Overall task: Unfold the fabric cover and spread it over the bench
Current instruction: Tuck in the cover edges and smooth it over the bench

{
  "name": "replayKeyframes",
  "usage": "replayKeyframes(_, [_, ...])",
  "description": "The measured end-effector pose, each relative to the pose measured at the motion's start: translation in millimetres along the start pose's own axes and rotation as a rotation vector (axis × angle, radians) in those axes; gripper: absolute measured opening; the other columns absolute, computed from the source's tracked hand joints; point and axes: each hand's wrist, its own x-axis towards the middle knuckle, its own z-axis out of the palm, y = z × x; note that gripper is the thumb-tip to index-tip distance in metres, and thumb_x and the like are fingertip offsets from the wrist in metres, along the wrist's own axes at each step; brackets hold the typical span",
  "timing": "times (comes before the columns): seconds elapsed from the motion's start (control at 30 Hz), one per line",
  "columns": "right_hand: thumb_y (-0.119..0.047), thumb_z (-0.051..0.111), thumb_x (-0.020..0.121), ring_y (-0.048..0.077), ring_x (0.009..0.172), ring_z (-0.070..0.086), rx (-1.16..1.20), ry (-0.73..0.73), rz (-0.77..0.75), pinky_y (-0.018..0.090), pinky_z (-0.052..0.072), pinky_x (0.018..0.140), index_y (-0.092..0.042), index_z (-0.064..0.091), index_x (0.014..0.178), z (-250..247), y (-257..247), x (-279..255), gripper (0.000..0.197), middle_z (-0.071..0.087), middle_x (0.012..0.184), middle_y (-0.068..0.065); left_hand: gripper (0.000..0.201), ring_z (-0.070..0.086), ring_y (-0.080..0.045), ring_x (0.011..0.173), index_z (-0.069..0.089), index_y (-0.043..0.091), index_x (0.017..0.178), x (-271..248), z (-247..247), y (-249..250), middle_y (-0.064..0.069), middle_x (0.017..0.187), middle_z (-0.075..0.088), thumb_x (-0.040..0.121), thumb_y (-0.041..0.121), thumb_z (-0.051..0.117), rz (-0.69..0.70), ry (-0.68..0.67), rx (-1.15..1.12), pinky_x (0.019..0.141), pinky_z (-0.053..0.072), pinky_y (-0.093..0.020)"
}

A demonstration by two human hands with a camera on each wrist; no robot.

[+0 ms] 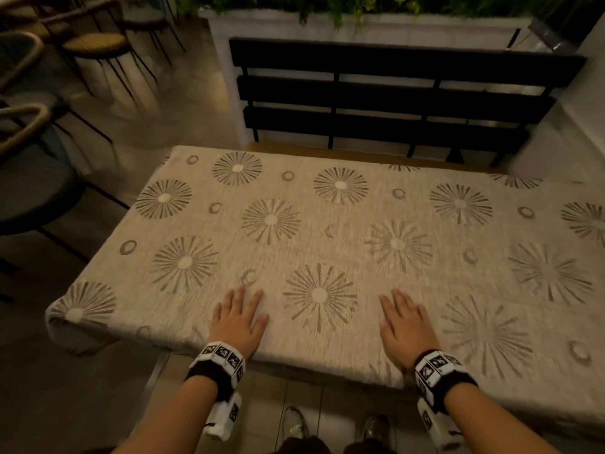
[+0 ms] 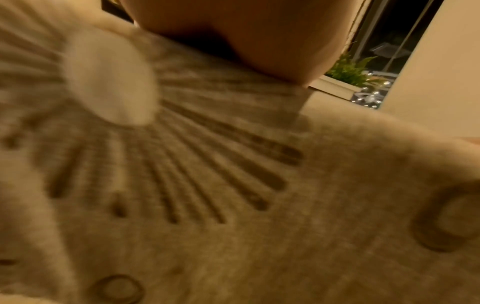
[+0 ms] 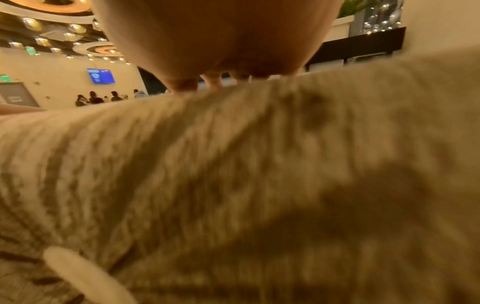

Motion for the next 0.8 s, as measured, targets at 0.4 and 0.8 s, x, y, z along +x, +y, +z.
replayKeyframes(0.4, [-0.033, 0.031, 0.099, 0.017, 0.149, 0.000, -0.039, -0.096, -0.412, 0.036, -0.001, 0.119, -0.025, 0.014, 0.152, -36, -134, 74, 0.057, 0.000, 0.162, 0.001, 0.073, -0.004, -0.032, 0.148, -0.005, 0.032, 0.153, 5, -37, -113, 0.000, 0.161, -0.009, 0.088, 0.066, 0.004, -0.492, 0.068, -0.110, 0.118, 0.000, -0.052])
replayKeyframes(0.8, [-0.045, 0.012, 0.083, 0.026, 0.146, 0.017, -0.122, -0.162, -0.972, 0.040, 0.012, 0.118, -0.024, 0.030, 0.148, -5, -316, 141, 0.070, 0.017, 0.159, 0.009, 0.062, -0.005, -0.029, 0.148, 0.012, 0.018, 0.154, 2, -38, -285, -0.012, 0.162, -0.002, 0.100, 0.046, 0.026, -0.668, 0.158, -0.344, 0.120, -0.001, -0.041])
